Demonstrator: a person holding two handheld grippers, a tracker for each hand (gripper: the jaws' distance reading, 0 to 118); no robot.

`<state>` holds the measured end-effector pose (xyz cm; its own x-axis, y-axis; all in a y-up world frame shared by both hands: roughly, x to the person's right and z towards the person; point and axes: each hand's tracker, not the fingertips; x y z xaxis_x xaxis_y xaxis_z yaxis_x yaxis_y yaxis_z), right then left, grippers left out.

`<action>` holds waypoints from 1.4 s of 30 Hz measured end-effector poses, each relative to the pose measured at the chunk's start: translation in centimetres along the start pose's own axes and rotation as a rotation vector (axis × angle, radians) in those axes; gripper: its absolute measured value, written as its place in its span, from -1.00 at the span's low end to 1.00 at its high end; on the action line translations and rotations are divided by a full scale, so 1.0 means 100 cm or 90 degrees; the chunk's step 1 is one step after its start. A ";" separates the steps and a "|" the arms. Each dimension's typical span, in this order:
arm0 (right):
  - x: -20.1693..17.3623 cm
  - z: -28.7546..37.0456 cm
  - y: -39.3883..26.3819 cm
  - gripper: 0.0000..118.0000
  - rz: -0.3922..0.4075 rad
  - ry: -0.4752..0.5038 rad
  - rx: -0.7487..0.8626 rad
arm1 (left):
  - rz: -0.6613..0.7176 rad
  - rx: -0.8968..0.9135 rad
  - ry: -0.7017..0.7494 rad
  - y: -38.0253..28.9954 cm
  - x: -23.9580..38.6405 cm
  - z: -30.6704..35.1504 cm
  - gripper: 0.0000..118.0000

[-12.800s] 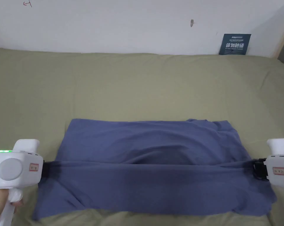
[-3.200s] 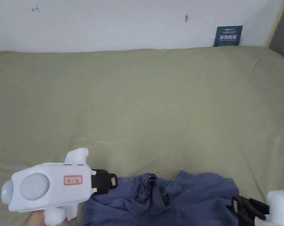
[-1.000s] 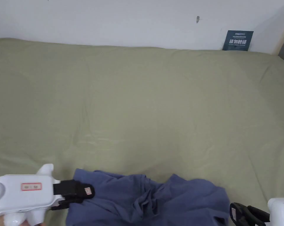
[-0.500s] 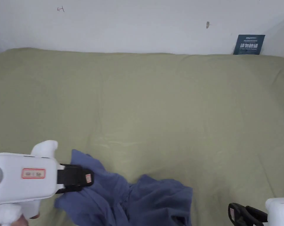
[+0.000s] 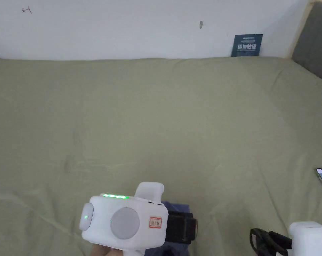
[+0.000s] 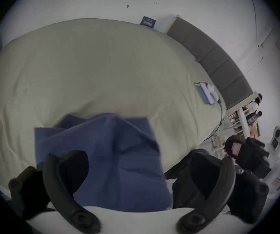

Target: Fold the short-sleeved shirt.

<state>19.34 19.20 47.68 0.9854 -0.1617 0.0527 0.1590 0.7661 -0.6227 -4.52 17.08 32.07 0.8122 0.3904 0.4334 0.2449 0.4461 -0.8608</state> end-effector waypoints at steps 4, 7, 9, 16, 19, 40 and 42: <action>0.007 -0.001 -0.003 -0.98 -0.008 -0.008 -0.006 | 0.083 0.049 -0.059 -0.001 -0.017 0.021 1.00; 0.011 -0.006 -0.004 -0.98 -0.016 -0.006 -0.012 | 0.126 0.090 -0.091 -0.005 -0.043 0.045 0.68; 0.008 -0.009 -0.005 -0.98 -0.020 -0.002 -0.016 | 0.142 0.096 -0.124 -0.009 -0.058 0.059 -0.96; -0.005 -0.016 -0.005 -0.98 -0.024 0.019 -0.028 | 0.202 0.031 -0.284 -0.027 -0.064 0.030 -1.00; -0.007 -0.017 -0.007 -0.98 -0.021 0.021 -0.038 | 0.225 -0.014 -0.344 -0.042 -0.072 -0.011 -1.00; -0.050 -0.127 0.021 -0.98 -0.104 0.369 -0.169 | 0.173 0.131 -0.168 -0.028 -0.147 0.086 -1.00; -0.050 -0.153 0.020 -0.98 -0.137 0.434 -0.198 | 0.186 0.125 -0.123 -0.026 -0.164 0.090 -1.00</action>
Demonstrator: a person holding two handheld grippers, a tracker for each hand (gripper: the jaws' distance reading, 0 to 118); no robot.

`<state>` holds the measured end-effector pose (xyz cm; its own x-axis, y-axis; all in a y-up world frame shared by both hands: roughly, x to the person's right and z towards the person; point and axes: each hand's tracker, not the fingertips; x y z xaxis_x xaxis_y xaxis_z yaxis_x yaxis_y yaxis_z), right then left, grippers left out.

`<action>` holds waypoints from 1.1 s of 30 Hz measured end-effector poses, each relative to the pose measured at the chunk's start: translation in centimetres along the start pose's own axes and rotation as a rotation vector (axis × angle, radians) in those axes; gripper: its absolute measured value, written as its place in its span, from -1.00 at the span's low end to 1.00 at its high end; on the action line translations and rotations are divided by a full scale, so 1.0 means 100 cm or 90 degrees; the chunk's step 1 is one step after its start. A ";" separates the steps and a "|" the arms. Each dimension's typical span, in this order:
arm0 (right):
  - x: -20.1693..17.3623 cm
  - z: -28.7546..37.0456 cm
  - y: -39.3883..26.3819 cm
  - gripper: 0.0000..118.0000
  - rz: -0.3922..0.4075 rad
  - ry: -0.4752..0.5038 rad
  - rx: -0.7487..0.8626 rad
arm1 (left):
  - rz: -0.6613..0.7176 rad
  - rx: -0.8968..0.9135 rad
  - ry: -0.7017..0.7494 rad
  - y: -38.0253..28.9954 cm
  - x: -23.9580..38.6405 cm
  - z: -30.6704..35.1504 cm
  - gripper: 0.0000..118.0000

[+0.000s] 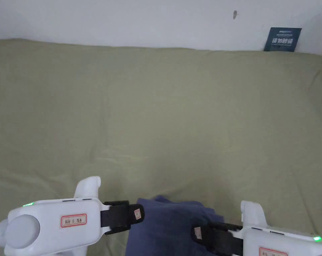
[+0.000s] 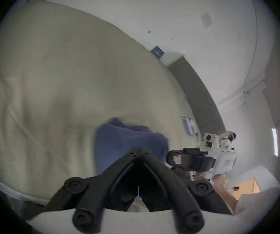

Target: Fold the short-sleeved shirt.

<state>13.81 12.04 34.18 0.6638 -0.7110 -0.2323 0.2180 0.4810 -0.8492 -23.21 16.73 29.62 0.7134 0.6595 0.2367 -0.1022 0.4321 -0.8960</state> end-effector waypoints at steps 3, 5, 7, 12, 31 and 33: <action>0.041 -0.023 0.008 -0.99 -0.082 0.066 -0.035 | 0.004 -0.027 0.023 0.009 -0.024 0.002 -1.00; 0.069 -0.037 0.009 -0.99 -0.128 0.075 -0.067 | 0.000 -0.058 0.036 0.012 -0.035 -0.004 -1.00; 0.093 -0.046 0.009 -0.99 -0.142 0.068 -0.104 | 0.005 -0.078 0.043 0.014 -0.045 -0.010 -1.00; 0.120 -0.047 0.011 -0.99 -0.205 0.151 -0.101 | 0.058 -0.138 -0.091 0.016 -0.066 -0.030 0.02; 0.073 0.000 0.047 -0.99 -0.115 0.022 -0.071 | 0.126 -0.165 -0.136 0.027 -0.072 -0.076 -0.63; 0.066 0.010 0.052 -0.99 -0.103 0.030 -0.060 | 0.131 -0.154 -0.130 0.038 -0.080 -0.053 -0.63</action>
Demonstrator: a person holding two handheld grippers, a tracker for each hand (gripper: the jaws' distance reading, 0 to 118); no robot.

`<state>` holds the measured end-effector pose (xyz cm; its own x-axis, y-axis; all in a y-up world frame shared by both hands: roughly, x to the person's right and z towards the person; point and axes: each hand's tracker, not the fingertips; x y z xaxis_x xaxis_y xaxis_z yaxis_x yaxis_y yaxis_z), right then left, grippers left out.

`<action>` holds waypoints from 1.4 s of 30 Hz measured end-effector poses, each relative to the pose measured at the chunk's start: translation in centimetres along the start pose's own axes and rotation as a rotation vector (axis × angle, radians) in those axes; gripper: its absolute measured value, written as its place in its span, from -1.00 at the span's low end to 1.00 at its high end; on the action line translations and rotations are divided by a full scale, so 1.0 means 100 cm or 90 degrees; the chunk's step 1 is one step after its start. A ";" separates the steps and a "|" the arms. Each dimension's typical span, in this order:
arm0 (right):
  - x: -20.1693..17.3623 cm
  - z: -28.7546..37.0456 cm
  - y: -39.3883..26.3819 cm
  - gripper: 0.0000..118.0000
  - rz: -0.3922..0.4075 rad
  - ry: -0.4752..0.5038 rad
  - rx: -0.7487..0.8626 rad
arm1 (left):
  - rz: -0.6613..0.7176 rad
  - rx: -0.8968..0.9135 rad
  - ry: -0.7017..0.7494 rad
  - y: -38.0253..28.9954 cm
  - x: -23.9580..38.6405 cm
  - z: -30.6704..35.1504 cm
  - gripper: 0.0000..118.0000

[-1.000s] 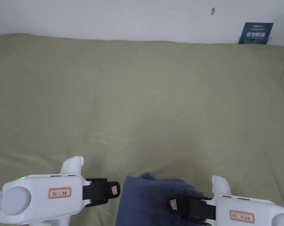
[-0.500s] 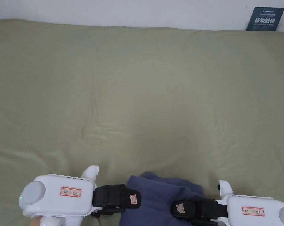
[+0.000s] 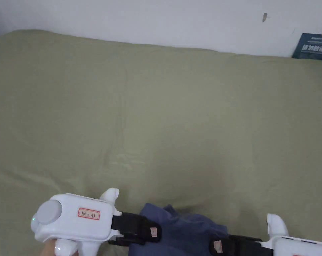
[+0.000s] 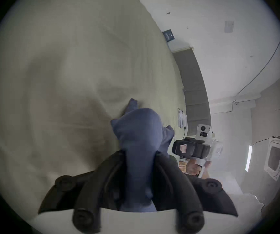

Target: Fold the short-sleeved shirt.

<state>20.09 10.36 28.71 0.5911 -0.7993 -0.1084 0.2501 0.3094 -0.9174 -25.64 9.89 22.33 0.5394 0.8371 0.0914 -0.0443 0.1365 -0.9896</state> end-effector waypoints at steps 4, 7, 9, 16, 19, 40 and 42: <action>-0.015 0.015 0.007 -0.99 0.040 -0.014 0.019 | -0.016 0.066 0.087 0.018 -0.009 0.095 -0.63; -0.022 0.017 0.012 -0.99 0.058 -0.028 0.024 | -0.017 0.106 0.171 0.034 -0.029 0.178 -0.63; -0.023 0.017 0.013 -0.99 0.064 -0.031 0.030 | -0.009 0.133 0.228 0.048 -0.047 0.231 -0.63; -0.067 -0.044 -0.010 -0.99 0.069 -0.045 0.048 | 0.039 0.147 0.345 0.109 -0.114 0.354 -0.63; -0.065 -0.051 -0.007 -0.99 0.063 -0.054 0.047 | 0.039 0.142 0.388 0.129 -0.123 0.360 -0.63; -0.099 0.045 -0.009 -0.99 0.196 -0.136 0.178 | -0.181 0.359 0.462 0.044 0.058 0.238 -1.00; -0.118 0.055 -0.011 -0.99 0.246 -0.197 0.227 | -0.180 0.396 0.397 0.025 0.091 0.201 -1.00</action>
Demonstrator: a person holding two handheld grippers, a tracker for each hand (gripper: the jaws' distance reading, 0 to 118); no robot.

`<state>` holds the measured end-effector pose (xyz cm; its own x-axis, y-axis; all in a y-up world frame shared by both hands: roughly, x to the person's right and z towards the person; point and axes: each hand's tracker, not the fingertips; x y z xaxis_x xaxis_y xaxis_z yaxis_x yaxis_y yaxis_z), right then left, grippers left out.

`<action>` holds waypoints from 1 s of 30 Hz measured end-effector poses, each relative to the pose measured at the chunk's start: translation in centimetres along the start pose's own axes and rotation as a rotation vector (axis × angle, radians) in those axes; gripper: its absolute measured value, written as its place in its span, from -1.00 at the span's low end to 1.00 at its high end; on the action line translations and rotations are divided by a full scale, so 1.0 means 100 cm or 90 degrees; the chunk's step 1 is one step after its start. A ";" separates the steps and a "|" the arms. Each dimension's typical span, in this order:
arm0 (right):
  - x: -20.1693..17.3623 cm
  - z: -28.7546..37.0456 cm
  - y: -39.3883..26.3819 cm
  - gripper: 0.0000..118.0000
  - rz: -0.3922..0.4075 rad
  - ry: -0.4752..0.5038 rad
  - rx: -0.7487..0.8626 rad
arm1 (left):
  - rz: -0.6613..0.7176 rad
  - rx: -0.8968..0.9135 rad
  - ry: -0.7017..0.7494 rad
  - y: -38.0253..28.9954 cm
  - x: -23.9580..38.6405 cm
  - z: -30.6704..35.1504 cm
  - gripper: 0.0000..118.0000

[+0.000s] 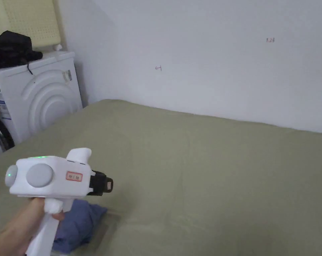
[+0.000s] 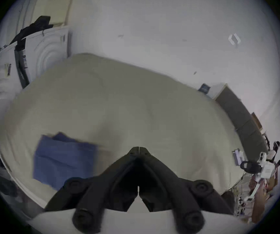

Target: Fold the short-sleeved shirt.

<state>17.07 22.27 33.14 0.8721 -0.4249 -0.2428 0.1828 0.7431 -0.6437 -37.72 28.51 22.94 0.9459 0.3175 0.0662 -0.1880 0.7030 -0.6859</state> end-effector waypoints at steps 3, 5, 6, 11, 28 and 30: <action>-0.027 0.019 0.013 -0.99 0.077 -0.091 0.080 | -0.069 0.076 -0.011 -0.029 0.081 0.000 -1.00; -0.046 0.029 0.021 -0.99 0.123 -0.161 0.146 | -0.115 0.141 0.004 -0.053 0.144 0.004 -1.00; -0.054 0.033 0.024 -0.99 0.147 -0.200 0.180 | -0.142 0.159 0.015 -0.063 0.169 0.006 -1.00; -0.088 0.042 0.029 -0.99 0.250 -0.332 0.302 | -0.125 0.326 0.081 -0.104 0.263 0.020 -1.00; -0.101 0.074 0.031 -0.98 0.211 -0.313 0.332 | -0.171 0.305 0.032 -0.117 0.285 0.048 -1.00; -0.102 0.074 0.031 -0.98 0.213 -0.313 0.332 | -0.180 0.311 0.041 -0.116 0.288 0.049 -1.00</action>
<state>12.08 32.70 38.97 0.9967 0.0508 0.0637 -0.0414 0.9891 -0.1411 -9.61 32.57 36.36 0.9886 0.0462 0.1436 -0.0116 0.9725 -0.2328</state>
